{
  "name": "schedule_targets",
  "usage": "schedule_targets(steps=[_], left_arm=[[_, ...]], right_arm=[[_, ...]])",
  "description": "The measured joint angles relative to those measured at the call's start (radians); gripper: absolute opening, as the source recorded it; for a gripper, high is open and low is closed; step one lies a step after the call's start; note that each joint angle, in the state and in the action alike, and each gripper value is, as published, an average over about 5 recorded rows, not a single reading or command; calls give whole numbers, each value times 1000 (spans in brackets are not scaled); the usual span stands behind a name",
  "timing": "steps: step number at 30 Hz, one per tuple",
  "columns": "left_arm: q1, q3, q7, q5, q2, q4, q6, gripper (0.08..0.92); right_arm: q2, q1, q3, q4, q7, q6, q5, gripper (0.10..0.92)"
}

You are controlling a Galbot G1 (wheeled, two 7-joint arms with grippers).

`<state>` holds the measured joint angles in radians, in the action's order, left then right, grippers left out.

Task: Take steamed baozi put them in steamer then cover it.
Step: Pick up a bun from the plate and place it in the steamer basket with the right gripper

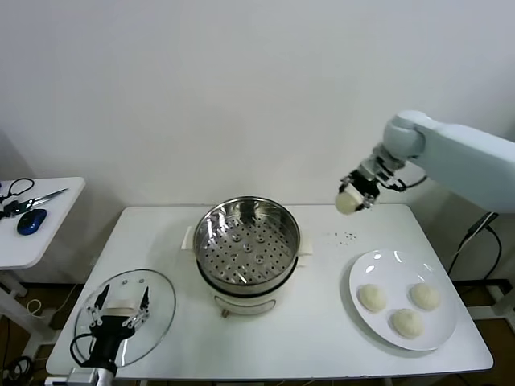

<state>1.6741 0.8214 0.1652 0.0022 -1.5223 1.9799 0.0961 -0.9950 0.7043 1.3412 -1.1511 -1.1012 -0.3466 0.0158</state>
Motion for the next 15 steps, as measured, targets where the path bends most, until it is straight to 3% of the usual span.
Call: schedule_targets(steps=[15], left_arm=[[3,-8,-5,-25,8,-1,-9,823]], right_arm=[[-331,-61,-43,80,13,-150,-201,668]])
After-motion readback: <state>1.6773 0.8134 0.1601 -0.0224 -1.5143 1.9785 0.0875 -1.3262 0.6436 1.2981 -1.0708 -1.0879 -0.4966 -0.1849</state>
